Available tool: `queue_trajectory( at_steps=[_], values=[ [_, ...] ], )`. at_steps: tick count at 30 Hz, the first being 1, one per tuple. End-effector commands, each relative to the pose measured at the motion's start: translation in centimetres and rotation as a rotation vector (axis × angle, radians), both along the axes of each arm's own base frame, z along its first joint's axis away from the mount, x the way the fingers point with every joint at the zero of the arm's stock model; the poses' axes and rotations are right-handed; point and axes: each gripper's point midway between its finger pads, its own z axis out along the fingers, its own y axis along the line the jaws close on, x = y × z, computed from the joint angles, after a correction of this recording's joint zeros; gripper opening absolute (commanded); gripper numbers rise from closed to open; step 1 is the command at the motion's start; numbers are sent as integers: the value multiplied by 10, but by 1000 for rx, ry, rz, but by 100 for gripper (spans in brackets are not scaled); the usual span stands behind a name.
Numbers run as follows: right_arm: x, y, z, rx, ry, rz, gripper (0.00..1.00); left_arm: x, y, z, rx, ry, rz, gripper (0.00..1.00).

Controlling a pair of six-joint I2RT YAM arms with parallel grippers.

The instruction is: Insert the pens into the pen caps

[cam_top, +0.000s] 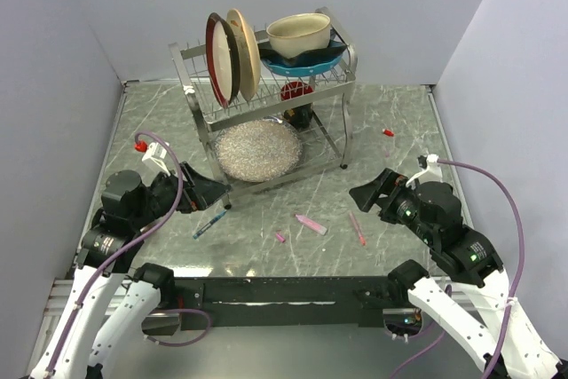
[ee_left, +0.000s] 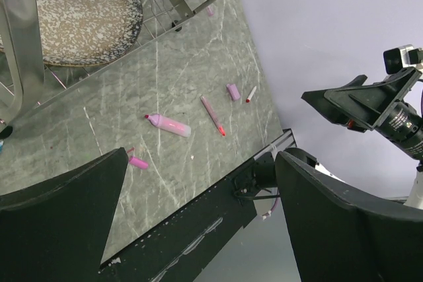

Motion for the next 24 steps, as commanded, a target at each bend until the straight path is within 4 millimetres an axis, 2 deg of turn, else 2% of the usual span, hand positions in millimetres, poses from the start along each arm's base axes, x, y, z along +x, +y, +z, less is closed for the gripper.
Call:
queue_trajectory(
  at_steps=[1, 5, 7, 9, 11, 15, 17, 19, 24],
  values=[
    [2, -12, 12, 25, -3, -88, 100, -4, 3, 19, -3, -62, 7, 99],
    [1, -14, 14, 20, 12, -102, 100, -2, 5, 18, -4, -52, 30, 99],
    [3, -22, 9, -39, 20, -125, 100, -2, 6, 15, -4, -45, 37, 99],
    [4, -32, -7, -122, 72, -154, 100, -2, 6, 16, -11, -40, 44, 99],
    [4, -30, -24, -173, 128, -128, 98, -2, 7, 17, -16, -44, 48, 99],
    [1, 4, -73, -231, 268, 89, 97, -1, 9, 18, -12, -44, 65, 99],
    [5, 18, -92, -218, 282, 131, 96, 0, 10, 18, -13, -42, 75, 99],
    [4, 29, -104, -204, 300, 169, 93, 0, 11, 19, -15, -43, 83, 100],
    [23, 49, -120, -271, 310, 200, 85, 2, 12, 17, -19, -38, 94, 100]
  ],
)
